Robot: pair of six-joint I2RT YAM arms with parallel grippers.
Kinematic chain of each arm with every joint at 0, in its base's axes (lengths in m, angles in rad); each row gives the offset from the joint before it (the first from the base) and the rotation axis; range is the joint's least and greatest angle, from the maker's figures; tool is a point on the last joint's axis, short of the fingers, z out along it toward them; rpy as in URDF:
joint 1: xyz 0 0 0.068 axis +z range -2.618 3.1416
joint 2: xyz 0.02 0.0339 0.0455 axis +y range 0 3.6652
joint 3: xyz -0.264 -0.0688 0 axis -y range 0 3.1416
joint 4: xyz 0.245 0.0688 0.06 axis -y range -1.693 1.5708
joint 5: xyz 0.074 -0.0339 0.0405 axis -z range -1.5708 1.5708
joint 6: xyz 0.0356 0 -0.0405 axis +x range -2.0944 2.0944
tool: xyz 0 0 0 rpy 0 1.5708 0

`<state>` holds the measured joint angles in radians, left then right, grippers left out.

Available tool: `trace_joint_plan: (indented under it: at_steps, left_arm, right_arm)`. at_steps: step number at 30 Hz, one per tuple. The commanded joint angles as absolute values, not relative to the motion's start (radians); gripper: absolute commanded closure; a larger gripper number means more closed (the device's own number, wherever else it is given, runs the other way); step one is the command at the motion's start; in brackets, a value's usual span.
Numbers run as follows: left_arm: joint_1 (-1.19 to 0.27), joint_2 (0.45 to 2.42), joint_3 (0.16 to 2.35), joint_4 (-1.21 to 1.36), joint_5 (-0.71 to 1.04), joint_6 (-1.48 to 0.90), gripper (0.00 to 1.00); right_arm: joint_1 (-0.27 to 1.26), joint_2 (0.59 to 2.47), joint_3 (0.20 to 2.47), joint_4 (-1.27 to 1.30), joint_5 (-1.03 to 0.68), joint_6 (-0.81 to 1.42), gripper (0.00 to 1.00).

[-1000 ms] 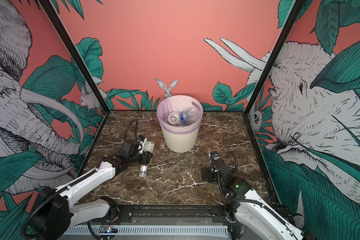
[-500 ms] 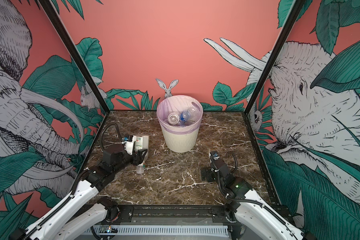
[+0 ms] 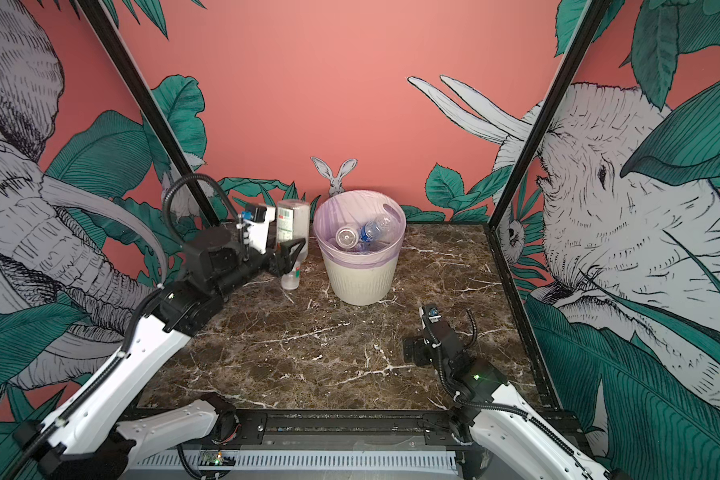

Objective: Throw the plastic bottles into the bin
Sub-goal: 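Lift the red-label bottle with the left gripper up over the bin, then open the left gripper to drop the red-label bottle into the bin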

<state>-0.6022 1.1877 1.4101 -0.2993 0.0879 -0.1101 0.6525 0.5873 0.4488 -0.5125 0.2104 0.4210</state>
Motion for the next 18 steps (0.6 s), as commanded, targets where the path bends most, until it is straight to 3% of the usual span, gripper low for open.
trace_joint_plan:
  at_steps: [1,3,4,6,10,18]
  left_arm:
    - [-0.628,1.379,1.624,-0.264,0.161,-0.073,0.35]
    - [-0.634,1.525,1.808,-0.278,0.197,-0.089,0.33]
    - [-0.634,1.593,1.896,-0.287,0.207,-0.106,0.26]
    - [-0.632,1.717,2.052,-0.335,0.192,-0.127,0.01]
    - [-0.629,1.841,2.237,-0.4,0.254,-0.137,0.0]
    - [-0.63,1.628,1.951,-0.296,0.189,-0.094,0.0]
  right_arm:
    - [0.649,0.575,0.446,-0.494,0.235,0.437,0.0]
    - [0.649,0.573,0.444,-0.494,0.235,0.438,0.0]
    - [0.649,0.572,0.444,-0.493,0.235,0.439,0.0]
    - [0.648,0.573,0.445,-0.494,0.237,0.439,0.0]
    - [0.647,0.566,0.445,-0.497,0.237,0.44,0.0]
    - [0.647,0.564,0.442,-0.494,0.236,0.44,0.0]
